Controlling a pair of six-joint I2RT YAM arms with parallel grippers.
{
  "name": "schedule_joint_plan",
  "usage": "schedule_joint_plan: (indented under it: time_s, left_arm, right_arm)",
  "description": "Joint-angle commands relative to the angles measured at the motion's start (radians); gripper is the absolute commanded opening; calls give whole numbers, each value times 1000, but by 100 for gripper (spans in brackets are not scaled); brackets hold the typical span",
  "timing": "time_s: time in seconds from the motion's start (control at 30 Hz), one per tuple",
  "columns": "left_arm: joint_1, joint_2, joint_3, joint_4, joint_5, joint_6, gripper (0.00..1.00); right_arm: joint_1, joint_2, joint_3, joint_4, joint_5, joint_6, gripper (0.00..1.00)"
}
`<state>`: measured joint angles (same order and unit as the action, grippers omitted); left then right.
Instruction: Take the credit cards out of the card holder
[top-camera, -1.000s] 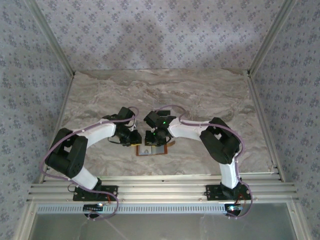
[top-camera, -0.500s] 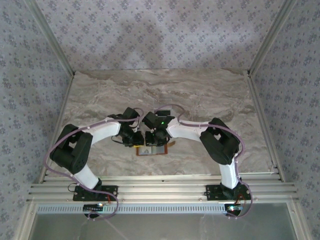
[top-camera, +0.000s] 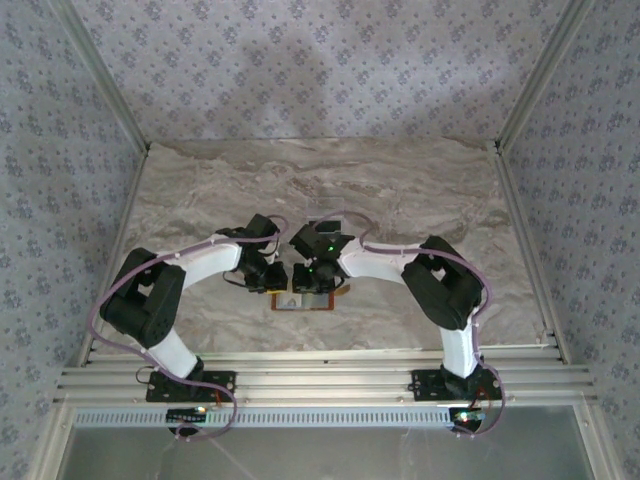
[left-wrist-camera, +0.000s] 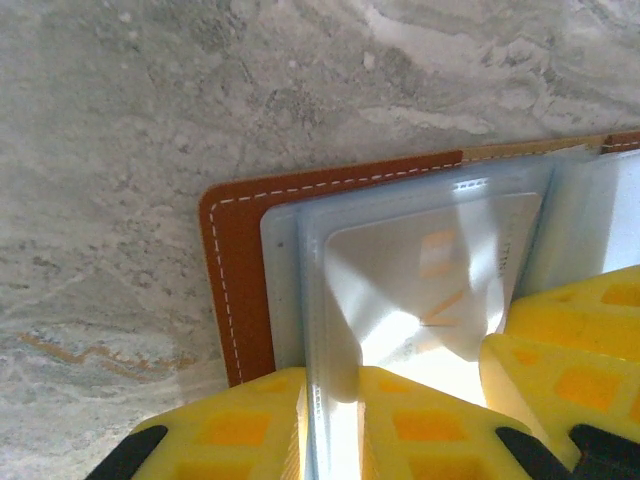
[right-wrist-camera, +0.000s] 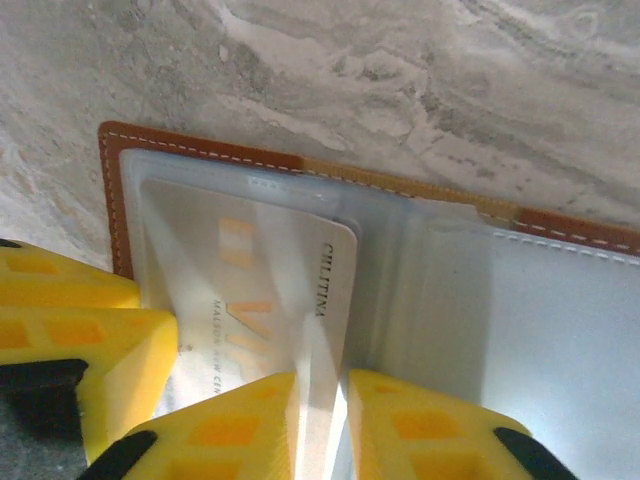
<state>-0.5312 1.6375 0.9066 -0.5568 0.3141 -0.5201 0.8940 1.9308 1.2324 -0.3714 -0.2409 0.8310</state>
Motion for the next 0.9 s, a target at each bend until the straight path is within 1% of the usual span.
schedule_joint_plan:
  time_s: [0.0, 0.07, 0.13, 0.37, 0.53, 0.73, 0.87]
  left_arm:
    - [2, 33, -6, -46, -69, 17, 19]
    - [2, 33, -7, -45, -67, 17, 19]
    - [1, 35, -7, -45, -64, 16, 19]
    - [2, 40, -6, -40, -61, 15, 18]
    - [2, 42, -9, -37, -59, 15, 18]
    - [2, 45, -13, -35, -61, 14, 18]
    - [2, 56, -14, -32, -60, 11, 18]
  right_arm:
    - [-17, 5, -31, 35, -53, 39, 26]
    - [-21, 5, -31, 34, -56, 40, 28]
    - [-25, 1, -76, 74, -85, 47, 28]
    - [-58, -44, -207, 340, -195, 117, 24]
    - [-91, -50, -320, 622, -300, 181, 23]
    - [-118, -49, -408, 842, -350, 245, 20]
    - [-131, -58, -452, 945, -369, 269, 18]
